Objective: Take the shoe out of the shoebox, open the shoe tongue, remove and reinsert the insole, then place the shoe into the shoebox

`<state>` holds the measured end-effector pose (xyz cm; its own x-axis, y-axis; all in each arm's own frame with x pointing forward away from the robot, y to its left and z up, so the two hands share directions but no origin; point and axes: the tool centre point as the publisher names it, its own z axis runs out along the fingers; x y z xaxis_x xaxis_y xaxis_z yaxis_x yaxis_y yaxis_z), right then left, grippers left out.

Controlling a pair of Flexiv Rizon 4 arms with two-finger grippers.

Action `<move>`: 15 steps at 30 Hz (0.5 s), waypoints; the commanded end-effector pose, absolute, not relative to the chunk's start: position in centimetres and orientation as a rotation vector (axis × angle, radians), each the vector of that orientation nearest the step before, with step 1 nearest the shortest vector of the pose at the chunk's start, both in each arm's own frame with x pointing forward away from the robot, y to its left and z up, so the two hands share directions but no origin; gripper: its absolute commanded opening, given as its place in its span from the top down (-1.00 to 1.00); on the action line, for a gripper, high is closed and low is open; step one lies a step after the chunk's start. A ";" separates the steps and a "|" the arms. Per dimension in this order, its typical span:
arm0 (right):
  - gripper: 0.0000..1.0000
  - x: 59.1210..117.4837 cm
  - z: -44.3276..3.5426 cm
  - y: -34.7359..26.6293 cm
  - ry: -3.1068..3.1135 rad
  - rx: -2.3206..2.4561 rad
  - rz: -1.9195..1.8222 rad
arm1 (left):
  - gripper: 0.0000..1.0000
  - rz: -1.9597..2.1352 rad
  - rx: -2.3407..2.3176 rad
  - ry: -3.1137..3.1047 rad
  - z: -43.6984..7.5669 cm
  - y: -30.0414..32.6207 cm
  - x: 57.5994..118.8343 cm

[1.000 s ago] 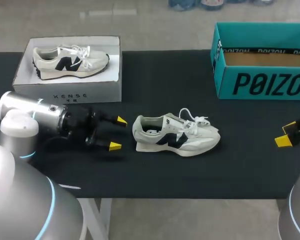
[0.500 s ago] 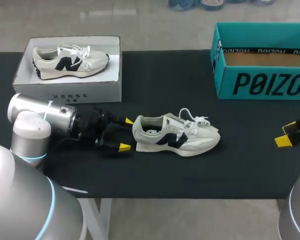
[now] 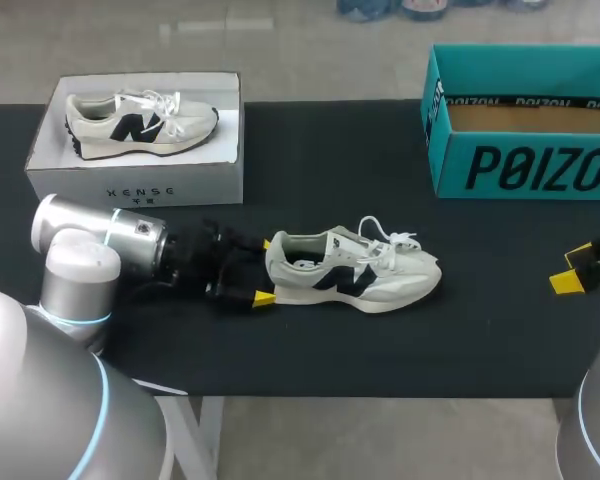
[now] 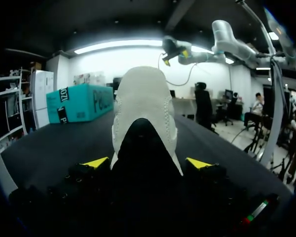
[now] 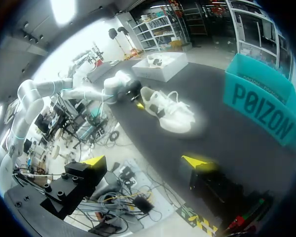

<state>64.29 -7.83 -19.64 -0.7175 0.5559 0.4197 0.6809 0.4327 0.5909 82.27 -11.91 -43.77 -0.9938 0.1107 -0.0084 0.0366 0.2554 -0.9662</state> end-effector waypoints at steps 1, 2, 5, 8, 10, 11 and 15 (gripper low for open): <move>-1.00 63.0 -19.5 -7.9 -2.545 -1.135 -1.159 | -1.00 1.869 -0.135 -2.445 -44.1 -12.5 82.1; -1.00 63.0 -19.5 -7.9 -2.545 -1.135 -1.159 | -1.00 1.867 -0.126 -2.447 -44.1 -12.5 82.1; -1.00 63.0 -19.5 -7.9 -2.545 -1.135 -1.159 | -1.00 1.860 -0.105 -2.448 -44.3 -12.6 82.2; -1.00 63.0 -19.5 -7.9 -2.545 -1.135 -1.159 | 1.00 1.837 -0.058 -2.455 -44.4 -12.6 82.3; -1.00 63.0 -19.5 -7.9 -2.545 -1.135 -1.159 | 1.00 1.837 -0.058 -2.455 -44.4 -12.6 82.3; -1.00 63.0 -19.5 -7.9 -2.545 -1.135 -1.159 | 1.00 1.837 -0.058 -2.455 -44.4 -12.6 82.3; -1.00 63.0 -19.5 -7.9 -2.545 -1.135 -1.159 | 1.00 1.837 -0.058 -2.455 -44.4 -12.6 82.3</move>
